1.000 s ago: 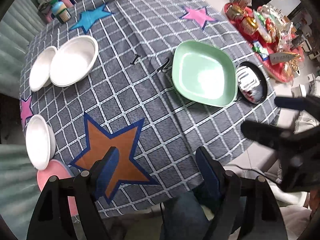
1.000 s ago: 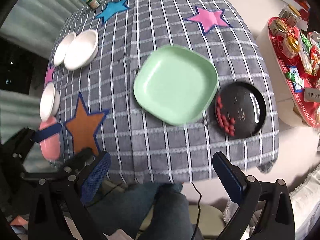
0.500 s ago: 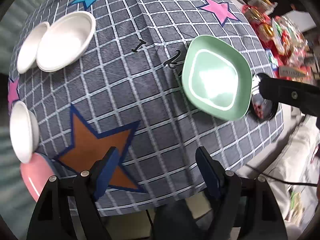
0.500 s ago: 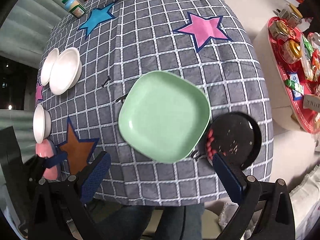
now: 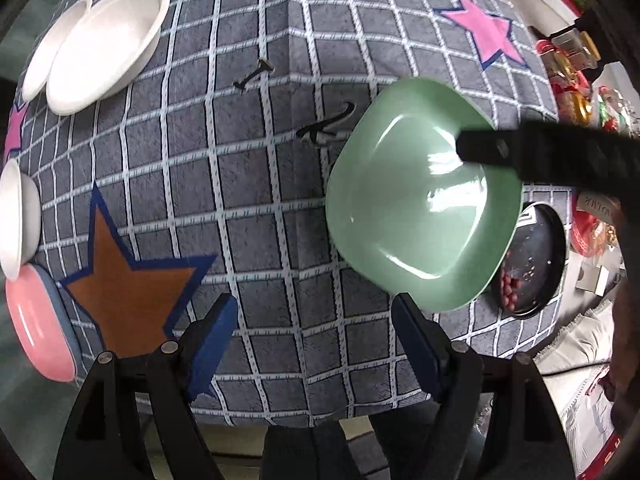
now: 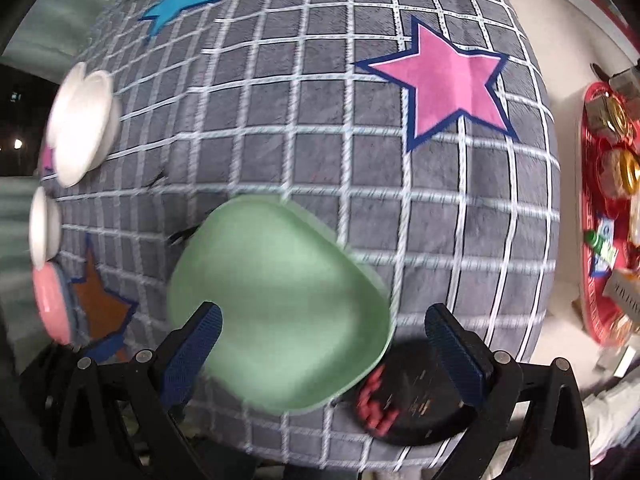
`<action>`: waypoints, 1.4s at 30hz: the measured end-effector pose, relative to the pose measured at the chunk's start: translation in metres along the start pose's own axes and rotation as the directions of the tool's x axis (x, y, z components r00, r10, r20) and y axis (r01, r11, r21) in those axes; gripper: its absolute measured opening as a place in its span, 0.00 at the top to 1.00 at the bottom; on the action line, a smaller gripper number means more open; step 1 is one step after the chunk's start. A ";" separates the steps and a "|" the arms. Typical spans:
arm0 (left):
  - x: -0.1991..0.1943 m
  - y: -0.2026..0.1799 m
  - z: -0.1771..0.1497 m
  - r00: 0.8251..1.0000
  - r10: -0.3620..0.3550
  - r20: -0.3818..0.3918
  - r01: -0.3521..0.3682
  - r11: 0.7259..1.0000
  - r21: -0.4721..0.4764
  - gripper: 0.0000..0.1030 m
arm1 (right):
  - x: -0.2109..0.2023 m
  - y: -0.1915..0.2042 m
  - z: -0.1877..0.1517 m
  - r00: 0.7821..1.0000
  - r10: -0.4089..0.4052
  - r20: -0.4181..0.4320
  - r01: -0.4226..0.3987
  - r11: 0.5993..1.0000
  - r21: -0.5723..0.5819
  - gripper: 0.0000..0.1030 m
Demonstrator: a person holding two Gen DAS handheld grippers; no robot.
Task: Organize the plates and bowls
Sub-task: 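Close both grippers on the green plate rim and lift it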
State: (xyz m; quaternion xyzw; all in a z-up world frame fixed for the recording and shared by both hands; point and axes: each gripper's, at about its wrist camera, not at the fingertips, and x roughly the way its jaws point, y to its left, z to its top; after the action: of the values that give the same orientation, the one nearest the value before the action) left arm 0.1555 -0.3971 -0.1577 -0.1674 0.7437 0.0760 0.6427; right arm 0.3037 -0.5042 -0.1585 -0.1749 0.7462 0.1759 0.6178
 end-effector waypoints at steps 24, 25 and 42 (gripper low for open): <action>0.016 0.062 -0.101 0.988 0.153 -0.023 -0.154 0.952 -0.263 0.20 | 0.007 0.050 -0.065 0.963 0.231 -0.136 -0.245 0.965 -0.092 0.01; 0.016 0.059 -0.102 0.988 0.150 -0.019 -0.150 0.952 -0.267 0.20 | 0.003 0.049 -0.063 0.966 0.222 -0.131 -0.235 0.968 -0.093 0.01; 0.051 0.093 -0.025 0.989 0.148 -0.011 -0.142 0.923 -0.358 0.20 | 0.038 0.080 -0.065 0.989 0.014 -0.145 -0.053 0.961 -0.270 0.01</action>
State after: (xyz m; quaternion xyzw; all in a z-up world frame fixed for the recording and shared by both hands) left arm 0.0939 -0.3262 -0.2128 -0.2252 0.7226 0.2586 0.6002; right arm 0.2023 -0.4668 -0.1809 -0.2578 0.7596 0.2750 0.5301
